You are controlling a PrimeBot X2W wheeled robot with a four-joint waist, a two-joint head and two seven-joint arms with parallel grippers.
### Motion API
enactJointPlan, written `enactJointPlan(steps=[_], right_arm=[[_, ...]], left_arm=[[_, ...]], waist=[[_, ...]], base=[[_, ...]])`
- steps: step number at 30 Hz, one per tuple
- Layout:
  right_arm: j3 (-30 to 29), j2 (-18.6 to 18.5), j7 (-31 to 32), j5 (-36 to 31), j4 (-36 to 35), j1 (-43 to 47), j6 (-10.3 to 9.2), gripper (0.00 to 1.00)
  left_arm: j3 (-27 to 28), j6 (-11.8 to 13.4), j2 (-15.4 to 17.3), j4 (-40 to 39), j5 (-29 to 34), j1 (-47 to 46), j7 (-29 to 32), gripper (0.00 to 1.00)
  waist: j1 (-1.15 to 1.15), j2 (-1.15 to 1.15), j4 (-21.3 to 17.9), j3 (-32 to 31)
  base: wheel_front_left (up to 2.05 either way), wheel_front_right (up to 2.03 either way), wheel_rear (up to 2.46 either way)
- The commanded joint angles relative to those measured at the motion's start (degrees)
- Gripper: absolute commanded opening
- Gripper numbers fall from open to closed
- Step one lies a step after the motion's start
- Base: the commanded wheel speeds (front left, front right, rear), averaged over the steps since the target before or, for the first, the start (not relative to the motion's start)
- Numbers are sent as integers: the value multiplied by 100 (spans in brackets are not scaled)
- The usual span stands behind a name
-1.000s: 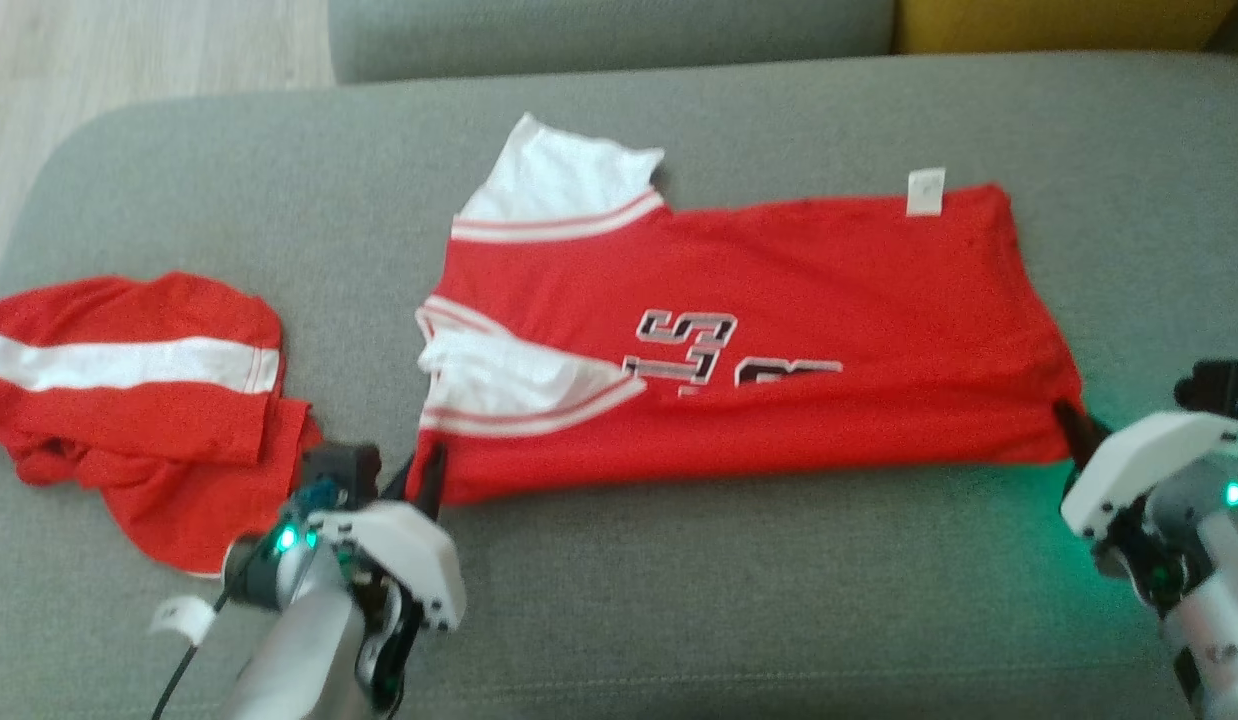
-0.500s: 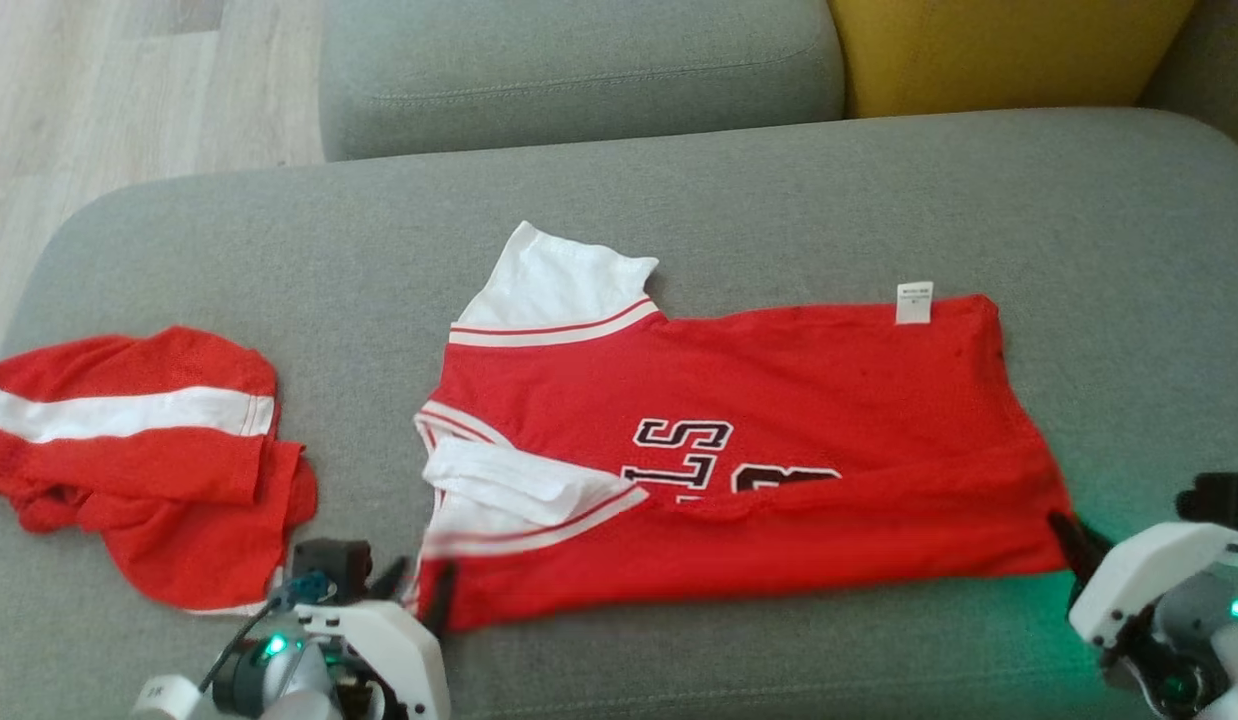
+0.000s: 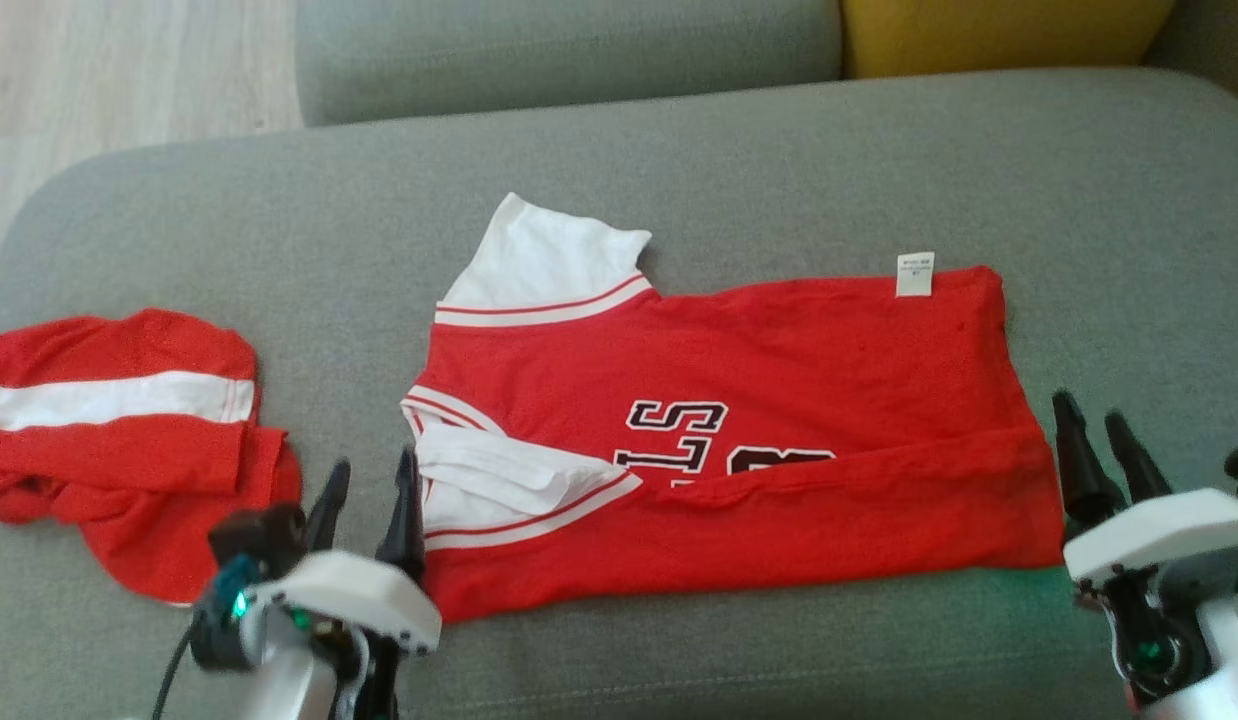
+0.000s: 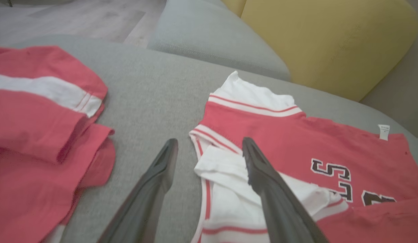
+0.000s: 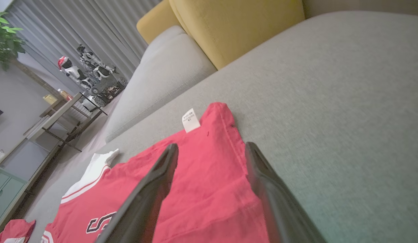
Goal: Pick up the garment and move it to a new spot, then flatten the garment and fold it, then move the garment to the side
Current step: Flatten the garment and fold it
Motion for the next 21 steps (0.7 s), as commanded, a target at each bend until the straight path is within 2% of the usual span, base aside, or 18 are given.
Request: enactJointPlan(steps=[1, 6, 9, 15, 21], right_arm=[[113, -82, -114, -90, -264, -146, -4, 100], [231, -26, -435, -339, -553, -338, -4, 100], [373, -51, -503, -577, -626, -571, -4, 100], [703, -40, -546, -867, -651, -1196, -4, 100], [1167, -55, -575, -936, -665, -1755, -4, 100]], left_arm=[[237, 14, 33, -214, 54, -377, -78, 100], [168, -52, 146, -161, 260, -813, -103, 100], [93, -120, 314, -36, 386, -1303, 110, 100], [-208, -649, 856, 356, 614, -2571, 1066, 100], [-289, -941, 1346, 823, 558, -3789, 2109, 100]], waist=[[0, 0, -37, 87], [0, 0, -232, 329], [0, 0, -391, 587], [0, 0, -775, 1186], [0, 0, -1188, 1702]], base=[[0, 0, 0], [0, 0, 0], [0, 0, 0], [0, 0, 0], [0, 0, 0]])
